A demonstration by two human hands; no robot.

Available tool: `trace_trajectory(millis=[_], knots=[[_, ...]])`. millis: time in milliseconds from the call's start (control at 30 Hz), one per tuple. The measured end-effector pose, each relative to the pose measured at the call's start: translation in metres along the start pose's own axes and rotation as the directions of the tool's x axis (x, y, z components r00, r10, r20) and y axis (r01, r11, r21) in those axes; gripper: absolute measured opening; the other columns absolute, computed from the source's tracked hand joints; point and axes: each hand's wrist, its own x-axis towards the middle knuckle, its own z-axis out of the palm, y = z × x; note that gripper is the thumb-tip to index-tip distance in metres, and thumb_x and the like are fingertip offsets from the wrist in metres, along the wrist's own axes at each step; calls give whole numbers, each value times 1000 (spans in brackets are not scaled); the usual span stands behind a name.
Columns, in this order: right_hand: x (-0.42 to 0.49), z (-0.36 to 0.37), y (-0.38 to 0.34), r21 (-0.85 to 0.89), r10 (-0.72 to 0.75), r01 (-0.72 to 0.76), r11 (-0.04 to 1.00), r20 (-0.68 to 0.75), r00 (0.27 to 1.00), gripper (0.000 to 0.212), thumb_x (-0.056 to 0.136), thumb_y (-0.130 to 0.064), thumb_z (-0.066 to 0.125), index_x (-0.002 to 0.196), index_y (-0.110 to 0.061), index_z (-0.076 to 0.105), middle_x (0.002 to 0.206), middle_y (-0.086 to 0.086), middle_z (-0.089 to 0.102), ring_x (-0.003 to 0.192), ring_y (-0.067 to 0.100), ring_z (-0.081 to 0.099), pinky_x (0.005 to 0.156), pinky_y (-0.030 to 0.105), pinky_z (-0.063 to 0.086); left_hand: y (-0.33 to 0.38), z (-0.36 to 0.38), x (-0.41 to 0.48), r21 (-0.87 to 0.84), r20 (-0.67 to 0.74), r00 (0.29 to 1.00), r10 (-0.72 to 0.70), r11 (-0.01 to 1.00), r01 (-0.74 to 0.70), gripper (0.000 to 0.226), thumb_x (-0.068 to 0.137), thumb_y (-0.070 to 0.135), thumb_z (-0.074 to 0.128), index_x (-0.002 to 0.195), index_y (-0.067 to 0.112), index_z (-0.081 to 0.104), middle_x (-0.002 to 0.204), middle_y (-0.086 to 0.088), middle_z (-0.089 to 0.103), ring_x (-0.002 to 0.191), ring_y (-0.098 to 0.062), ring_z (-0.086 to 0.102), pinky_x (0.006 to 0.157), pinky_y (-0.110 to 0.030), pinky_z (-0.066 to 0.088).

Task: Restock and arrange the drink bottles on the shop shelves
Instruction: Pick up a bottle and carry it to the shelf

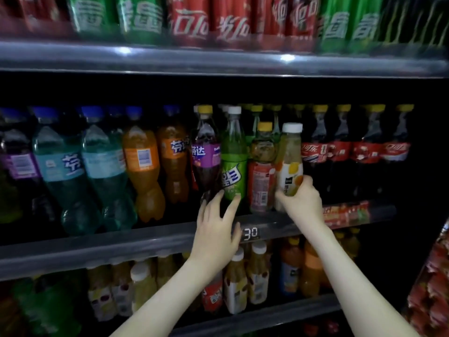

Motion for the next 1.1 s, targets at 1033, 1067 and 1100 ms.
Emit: trace_trajectory(millis=[1033, 1067, 1100], knots=[[-272, 240, 10, 277, 222, -366, 889, 439, 871, 50, 77, -12, 75, 110, -22, 38, 95, -9, 54, 83, 4, 54, 58, 5, 41, -166, -30, -207, 56, 585, 717, -379, 901, 430, 77, 97, 25, 47, 151, 23, -8, 156, -18, 12, 137, -36, 30, 98, -37, 44], [-273, 249, 12, 282, 229, -372, 885, 432, 872, 49, 77, -11, 75, 109, -21, 38, 98, -6, 55, 85, 6, 55, 59, 7, 42, -165, -25, -209, 22, 570, 720, -395, 884, 468, 79, 96, 26, 51, 152, 17, -5, 156, -19, 12, 138, -36, 29, 100, -38, 43], [-272, 257, 15, 286, 232, -371, 884, 421, 877, 48, 78, -11, 75, 108, -21, 39, 99, -3, 57, 86, 7, 57, 60, 9, 43, -165, -20, -211, 5, 552, 723, -416, 869, 496, 82, 94, 26, 54, 151, 14, -3, 155, -20, 14, 137, -37, 31, 100, -39, 43]])
